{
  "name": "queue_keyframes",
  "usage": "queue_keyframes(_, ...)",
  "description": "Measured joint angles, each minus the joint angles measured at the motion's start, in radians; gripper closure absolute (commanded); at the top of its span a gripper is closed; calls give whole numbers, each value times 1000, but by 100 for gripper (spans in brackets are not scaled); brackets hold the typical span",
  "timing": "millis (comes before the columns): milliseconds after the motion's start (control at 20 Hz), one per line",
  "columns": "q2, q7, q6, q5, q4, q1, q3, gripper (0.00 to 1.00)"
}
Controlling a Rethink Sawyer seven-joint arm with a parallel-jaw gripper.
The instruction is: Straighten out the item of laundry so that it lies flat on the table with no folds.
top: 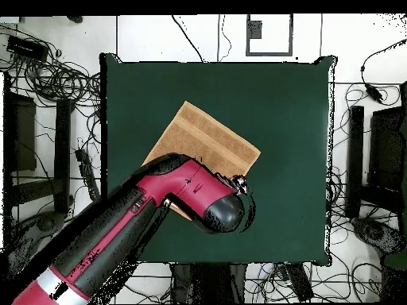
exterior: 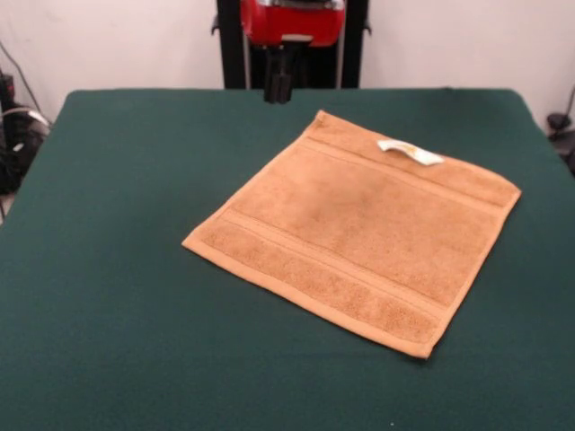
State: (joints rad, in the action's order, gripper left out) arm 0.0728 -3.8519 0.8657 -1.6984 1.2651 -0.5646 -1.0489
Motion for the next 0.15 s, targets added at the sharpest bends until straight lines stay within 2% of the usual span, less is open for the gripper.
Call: queue_keyframes(150,-3,0,-1,5,-8,1,-2,100)
